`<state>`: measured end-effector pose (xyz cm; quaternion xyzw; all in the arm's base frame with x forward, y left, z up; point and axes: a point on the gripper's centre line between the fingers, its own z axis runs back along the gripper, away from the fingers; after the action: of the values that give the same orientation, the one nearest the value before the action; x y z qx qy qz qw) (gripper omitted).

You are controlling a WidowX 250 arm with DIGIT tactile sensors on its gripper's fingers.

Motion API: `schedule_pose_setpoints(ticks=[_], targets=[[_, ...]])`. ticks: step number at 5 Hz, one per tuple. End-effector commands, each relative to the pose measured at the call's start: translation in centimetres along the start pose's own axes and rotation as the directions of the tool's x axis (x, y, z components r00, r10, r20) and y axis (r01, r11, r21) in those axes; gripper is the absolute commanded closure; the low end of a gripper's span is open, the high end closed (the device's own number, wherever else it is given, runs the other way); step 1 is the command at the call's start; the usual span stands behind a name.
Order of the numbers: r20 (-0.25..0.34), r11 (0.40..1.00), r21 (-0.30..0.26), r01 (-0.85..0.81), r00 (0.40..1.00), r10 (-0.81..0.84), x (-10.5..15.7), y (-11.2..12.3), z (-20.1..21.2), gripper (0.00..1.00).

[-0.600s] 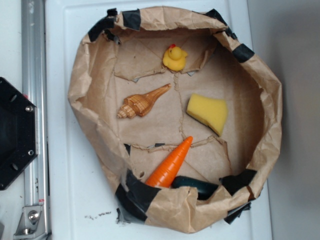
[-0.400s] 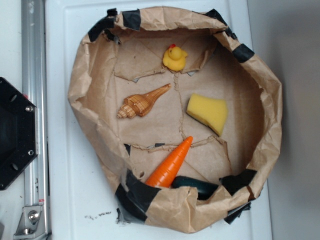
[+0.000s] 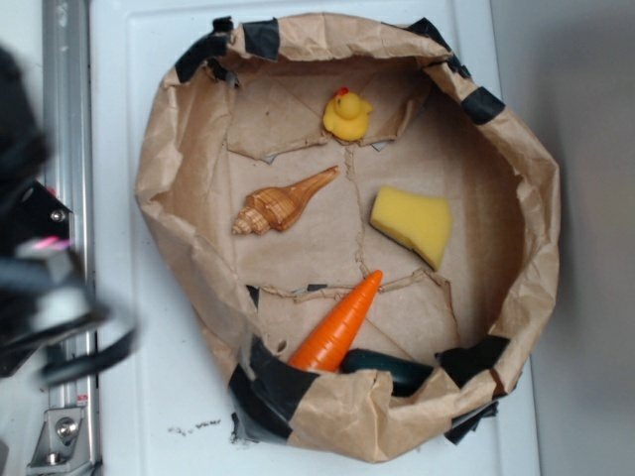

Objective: Grab the yellow duck.

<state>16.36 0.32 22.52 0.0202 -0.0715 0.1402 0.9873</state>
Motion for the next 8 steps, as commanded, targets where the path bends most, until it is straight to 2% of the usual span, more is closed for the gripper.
schedule_pose_setpoints(ticks=[1,2,6,7,8], targets=[[0.147,0.943,0.098,-0.318,0.942,0.303,7.0,-0.4,-5.0,0.00],[0.152,0.966,0.084,-0.246,0.961,0.231,9.0,-0.4,-9.6,0.00],[0.152,0.966,0.084,-0.246,0.961,0.231,9.0,-0.4,-9.6,0.00],[0.203,0.935,0.133,-0.328,0.933,0.298,9.9,-0.5,-12.1,0.00],[0.174,0.917,0.073,-0.392,0.911,0.375,10.5,-0.7,-14.7,0.00]])
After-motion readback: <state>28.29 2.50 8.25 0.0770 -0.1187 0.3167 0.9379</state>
